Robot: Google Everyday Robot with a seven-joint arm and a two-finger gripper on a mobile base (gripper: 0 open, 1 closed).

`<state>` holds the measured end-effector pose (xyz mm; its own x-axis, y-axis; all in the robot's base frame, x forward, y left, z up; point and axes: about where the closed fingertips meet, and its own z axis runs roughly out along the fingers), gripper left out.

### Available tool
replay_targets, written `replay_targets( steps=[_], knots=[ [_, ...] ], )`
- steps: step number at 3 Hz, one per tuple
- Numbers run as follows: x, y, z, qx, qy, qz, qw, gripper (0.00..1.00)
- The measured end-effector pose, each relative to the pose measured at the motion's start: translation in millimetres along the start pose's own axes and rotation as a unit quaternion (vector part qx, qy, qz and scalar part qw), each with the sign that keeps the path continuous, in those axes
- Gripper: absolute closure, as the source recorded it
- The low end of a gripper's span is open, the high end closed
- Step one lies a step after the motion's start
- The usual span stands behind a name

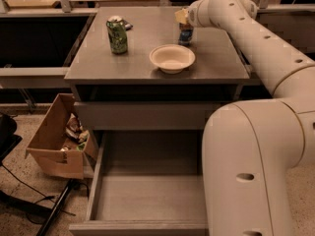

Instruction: Pick redbull can from middle drawer and place on counter

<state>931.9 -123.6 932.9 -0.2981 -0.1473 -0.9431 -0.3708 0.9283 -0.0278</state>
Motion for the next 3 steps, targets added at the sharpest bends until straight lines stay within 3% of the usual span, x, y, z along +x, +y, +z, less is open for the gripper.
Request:
replay_targets(
  steps=[1,2,3],
  knots=[
    [0,0,0,0.000,0.000,0.000,1.0000,0.00],
    [-7,5,-2,-0.012,-0.011,0.001,0.9999,0.00],
    [-50,16,-33,-0.047,-0.050,-0.011,0.9976,0.00]
  ],
)
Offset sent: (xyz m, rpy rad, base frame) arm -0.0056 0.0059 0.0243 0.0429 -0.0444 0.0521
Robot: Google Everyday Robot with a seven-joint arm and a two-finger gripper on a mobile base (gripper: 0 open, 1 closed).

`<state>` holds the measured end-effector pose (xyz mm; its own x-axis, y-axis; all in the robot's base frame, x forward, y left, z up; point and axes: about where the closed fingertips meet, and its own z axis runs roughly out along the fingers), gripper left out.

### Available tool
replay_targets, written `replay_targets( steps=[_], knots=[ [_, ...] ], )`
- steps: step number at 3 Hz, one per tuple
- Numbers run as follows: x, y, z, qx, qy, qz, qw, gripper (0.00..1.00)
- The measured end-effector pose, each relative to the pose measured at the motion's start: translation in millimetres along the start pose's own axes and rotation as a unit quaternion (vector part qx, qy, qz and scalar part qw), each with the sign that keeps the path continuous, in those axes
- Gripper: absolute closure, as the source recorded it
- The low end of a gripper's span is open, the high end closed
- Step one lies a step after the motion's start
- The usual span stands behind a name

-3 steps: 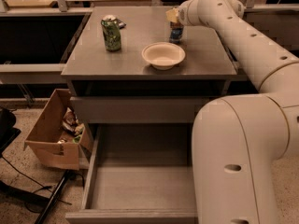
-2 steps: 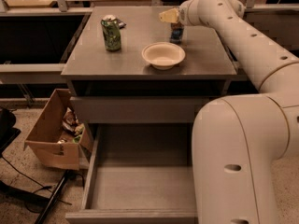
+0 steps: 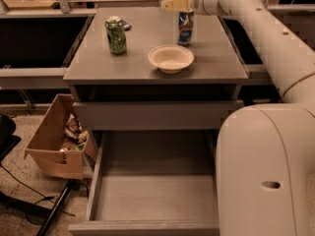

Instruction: Pick redbull can from middle drawer and place on counter

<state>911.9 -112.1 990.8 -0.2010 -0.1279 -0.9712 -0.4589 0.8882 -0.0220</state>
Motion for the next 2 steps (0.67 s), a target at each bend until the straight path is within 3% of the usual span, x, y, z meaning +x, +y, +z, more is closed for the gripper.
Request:
replay_targets(
  steps=[1,2],
  knots=[
    [-62,32,-47,-0.059,-0.035,-0.064,0.9956,0.00],
    [-97,37,-100,-0.060,-0.043,-0.154,0.9853,0.00]
  ],
)
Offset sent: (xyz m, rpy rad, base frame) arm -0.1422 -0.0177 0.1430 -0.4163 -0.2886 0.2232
